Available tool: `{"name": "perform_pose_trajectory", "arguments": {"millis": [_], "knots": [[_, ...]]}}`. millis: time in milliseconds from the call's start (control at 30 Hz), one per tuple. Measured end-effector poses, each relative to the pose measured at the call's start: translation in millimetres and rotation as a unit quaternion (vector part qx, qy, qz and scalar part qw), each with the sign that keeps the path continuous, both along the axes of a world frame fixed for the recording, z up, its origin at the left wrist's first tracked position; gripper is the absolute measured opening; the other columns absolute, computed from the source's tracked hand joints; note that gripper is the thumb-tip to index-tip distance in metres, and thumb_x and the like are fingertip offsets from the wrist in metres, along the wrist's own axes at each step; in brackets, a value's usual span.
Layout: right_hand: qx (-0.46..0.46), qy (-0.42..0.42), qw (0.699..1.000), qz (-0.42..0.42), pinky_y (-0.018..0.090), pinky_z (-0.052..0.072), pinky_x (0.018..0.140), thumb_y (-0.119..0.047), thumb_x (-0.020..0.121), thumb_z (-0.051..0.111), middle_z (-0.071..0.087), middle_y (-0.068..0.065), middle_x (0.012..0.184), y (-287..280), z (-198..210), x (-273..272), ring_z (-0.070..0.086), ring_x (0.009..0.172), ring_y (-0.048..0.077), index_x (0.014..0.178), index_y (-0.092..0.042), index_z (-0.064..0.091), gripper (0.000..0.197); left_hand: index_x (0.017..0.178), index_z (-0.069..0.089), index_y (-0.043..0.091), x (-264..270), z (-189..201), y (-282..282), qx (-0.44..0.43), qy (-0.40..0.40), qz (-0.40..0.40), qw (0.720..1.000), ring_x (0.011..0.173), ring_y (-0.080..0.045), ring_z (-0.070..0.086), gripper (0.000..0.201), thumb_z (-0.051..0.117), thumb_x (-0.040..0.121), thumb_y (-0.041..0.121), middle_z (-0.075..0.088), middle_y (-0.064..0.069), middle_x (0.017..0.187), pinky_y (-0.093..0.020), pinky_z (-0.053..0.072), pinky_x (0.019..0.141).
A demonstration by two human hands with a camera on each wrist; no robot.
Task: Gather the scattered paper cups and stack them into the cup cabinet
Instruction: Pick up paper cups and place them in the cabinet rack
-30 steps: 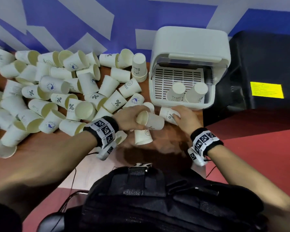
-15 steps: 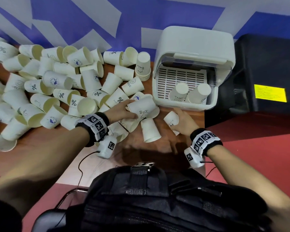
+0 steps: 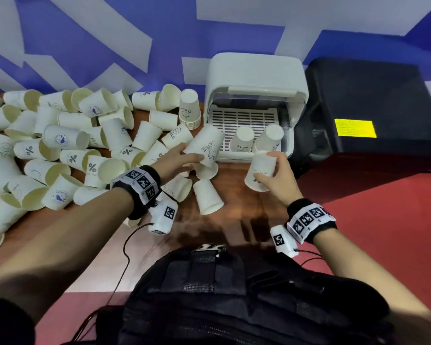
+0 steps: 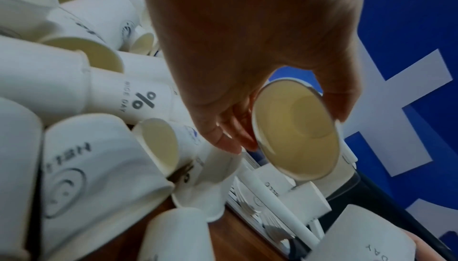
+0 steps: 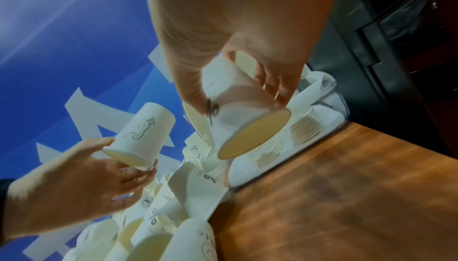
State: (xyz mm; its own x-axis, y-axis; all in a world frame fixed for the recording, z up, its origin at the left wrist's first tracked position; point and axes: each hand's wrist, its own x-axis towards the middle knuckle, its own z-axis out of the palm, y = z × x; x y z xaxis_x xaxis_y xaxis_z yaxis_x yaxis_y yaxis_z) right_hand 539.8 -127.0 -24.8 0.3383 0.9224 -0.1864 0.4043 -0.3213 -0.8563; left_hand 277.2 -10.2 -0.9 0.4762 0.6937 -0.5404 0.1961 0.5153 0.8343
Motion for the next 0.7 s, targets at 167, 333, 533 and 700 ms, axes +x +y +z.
{"name": "perform_pose_trajectory", "arguments": {"millis": [167,333,533,700], "knots": [[0.012,0.045,0.998,-0.051,0.029,0.047,0.081,-0.014,0.076,0.077,0.049,0.000,0.108,-0.8,11.7,6.4,0.052,0.099,0.021,0.113,-0.021,0.038,0.054,0.124,0.047,0.006,25.8,2.6,-2.4,-0.027,-0.020,0.021,0.999,0.106,-0.025,0.064,0.038,0.062,0.089,0.009,0.061,-0.017,0.123,-0.026,0.056,0.077],[0.022,0.083,0.995,-0.052,0.022,0.047,0.084,-0.010,0.078,0.076,0.053,-0.004,0.112,4.6,18.3,9.7,0.056,0.099,0.012,0.132,-0.021,0.039,0.067,0.138,0.035,0.020,36.8,3.5,-1.4,-0.022,-0.025,-0.021,0.999,0.107,-0.026,0.063,0.062,0.062,0.087,-0.002,0.058,-0.008,0.120,-0.035,0.057,0.083],[0.017,0.064,0.998,-0.008,0.031,0.048,0.091,-0.013,0.075,0.079,0.057,-0.002,0.115,13.8,18.0,5.6,0.055,0.108,0.016,0.115,-0.024,0.048,0.052,0.147,0.016,0.043,41.3,7.5,-2.4,-0.022,-0.019,-0.112,0.993,0.109,-0.023,0.064,0.091,0.064,0.085,-0.003,0.052,-0.003,0.129,-0.039,0.056,0.087],[0.003,0.057,0.998,0.030,0.040,0.048,0.097,-0.016,0.074,0.079,0.056,0.001,0.120,25.1,17.1,-1.3,0.054,0.112,0.018,0.116,-0.024,0.047,0.054,0.148,0.007,0.044,44.1,3.2,0.9,0.018,0.002,-0.177,0.984,0.113,-0.025,0.060,0.100,0.067,0.083,-0.003,0.050,-0.007,0.136,-0.038,0.054,0.091]]}}
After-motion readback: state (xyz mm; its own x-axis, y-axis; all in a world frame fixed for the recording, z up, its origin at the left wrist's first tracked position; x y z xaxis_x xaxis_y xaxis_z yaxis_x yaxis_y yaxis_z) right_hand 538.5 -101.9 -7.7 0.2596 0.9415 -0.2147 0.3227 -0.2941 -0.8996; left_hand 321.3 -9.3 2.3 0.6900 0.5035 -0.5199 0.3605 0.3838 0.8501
